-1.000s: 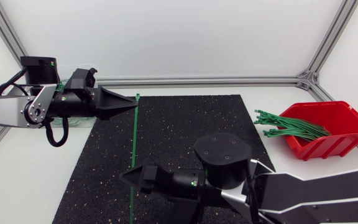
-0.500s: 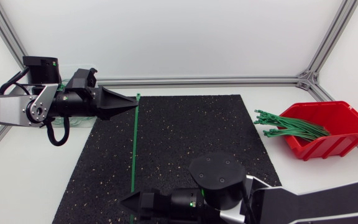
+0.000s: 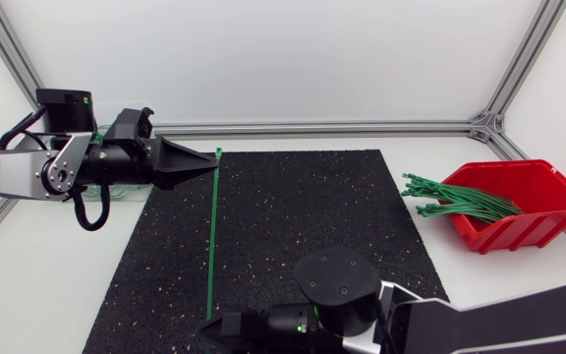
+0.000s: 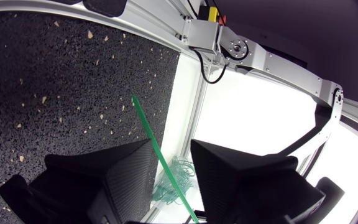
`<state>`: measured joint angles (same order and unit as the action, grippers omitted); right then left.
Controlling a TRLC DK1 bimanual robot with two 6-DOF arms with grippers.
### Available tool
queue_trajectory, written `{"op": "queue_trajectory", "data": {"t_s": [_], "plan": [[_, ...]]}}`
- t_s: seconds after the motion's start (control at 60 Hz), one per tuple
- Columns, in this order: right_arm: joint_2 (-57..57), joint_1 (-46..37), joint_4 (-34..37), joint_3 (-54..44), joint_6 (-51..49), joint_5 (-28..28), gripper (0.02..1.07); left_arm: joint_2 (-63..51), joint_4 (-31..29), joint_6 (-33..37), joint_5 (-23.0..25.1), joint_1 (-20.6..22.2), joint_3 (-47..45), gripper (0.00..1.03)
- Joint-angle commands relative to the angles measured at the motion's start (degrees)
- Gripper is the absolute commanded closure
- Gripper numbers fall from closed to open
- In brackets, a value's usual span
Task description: Take a green cable tie from the red box, thread the tail through the head to close it, then place it in the transparent bin on the left.
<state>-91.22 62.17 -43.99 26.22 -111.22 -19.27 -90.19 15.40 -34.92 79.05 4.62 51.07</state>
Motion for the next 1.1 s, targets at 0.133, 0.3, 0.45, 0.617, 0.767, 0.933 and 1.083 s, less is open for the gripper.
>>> {"op": "queue_trajectory", "data": {"t_s": [0.133, 0.3, 0.45, 0.617, 0.767, 0.933, 1.083], "plan": [[-2.56, -0.03, -0.84, -0.2, -0.05, 1.25, 0.9, -0.16, -0.28, -1.29, 0.67, 0.83, 0.44, 0.99], [-3.44, -0.38, -0.66, 0.24, -0.05, 2.22, 0.9, 0.46, -0.54, -1.29, 0.67, 0.91, 0.26, 0.99], [-3.17, -0.65, -0.66, 0.41, 0.3, 2.57, 0.76, 0.63, -0.54, -1.29, 0.67, 0.91, 0.08, 0.99], [-2.3, -1.26, -0.05, 0.76, 0.56, 2.66, 0.68, 0.9, -0.54, -1.29, 0.67, 0.91, 0.08, 0.99], [-2.21, -1.44, -0.05, 1.03, 0.56, 2.83, 0.68, 1.16, -0.54, -1.29, 0.67, 0.91, -0.09, 0.99], [-2.38, -1.26, -0.22, 1.64, 0.56, 2.92, 0.71, 1.34, -0.63, -1.29, 0.67, 1.09, -0.27, 0.99], [-2.91, -1.26, -0.4, 1.91, 0.48, 3.27, 0.87, 1.42, -0.63, -1.21, 0.67, 1.09, -0.53, 0.99]]}}
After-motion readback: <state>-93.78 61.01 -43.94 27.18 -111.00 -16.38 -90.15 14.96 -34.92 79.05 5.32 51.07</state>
